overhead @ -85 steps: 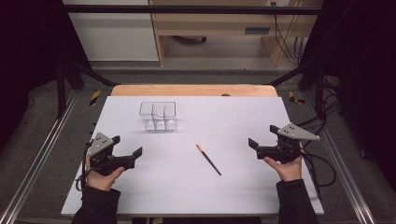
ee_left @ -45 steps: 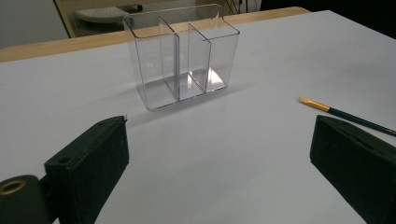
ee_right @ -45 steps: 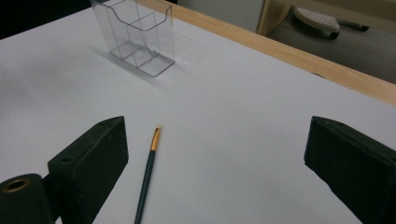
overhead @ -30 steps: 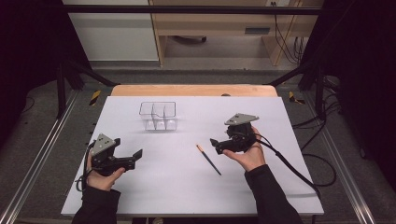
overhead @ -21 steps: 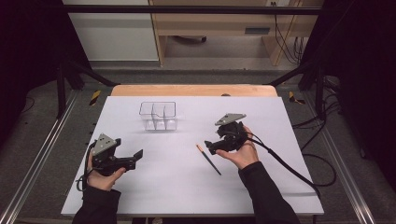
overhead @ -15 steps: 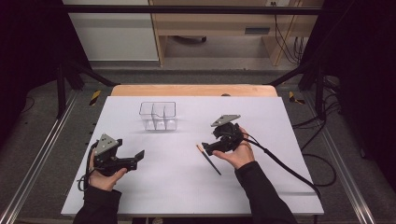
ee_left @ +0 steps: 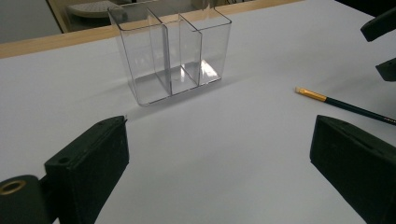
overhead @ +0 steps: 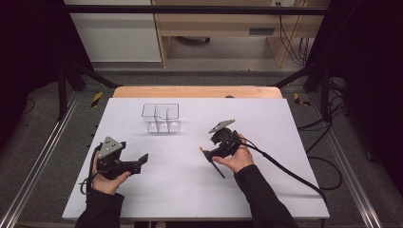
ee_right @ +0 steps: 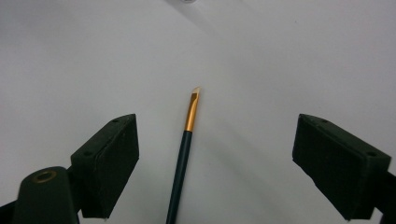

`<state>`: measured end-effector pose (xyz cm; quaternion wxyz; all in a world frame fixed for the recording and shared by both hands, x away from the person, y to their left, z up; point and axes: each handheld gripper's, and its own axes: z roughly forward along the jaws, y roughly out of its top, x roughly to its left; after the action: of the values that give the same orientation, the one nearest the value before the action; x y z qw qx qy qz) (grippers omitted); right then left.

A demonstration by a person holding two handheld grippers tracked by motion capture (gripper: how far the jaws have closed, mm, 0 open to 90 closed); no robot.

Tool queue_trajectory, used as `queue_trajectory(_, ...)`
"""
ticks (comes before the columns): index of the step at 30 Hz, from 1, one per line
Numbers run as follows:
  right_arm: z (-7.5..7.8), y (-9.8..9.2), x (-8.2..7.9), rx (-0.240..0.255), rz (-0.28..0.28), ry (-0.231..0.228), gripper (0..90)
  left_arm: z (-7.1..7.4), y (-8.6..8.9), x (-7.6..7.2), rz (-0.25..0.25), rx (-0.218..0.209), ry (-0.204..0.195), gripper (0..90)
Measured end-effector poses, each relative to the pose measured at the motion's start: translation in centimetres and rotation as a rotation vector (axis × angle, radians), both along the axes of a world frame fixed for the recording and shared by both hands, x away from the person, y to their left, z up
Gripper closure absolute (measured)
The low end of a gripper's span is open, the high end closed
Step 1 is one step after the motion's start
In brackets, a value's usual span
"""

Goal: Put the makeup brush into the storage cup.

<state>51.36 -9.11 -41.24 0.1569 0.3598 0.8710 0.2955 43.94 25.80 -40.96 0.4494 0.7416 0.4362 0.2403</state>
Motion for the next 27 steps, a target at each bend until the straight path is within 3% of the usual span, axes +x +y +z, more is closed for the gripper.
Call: queue_trajectory(27,-2.9,1.3,1.1,-0.069,0.022,0.144,42.7,0.0,0.1,0.0,-0.003,-0.002,0.005,4.1)
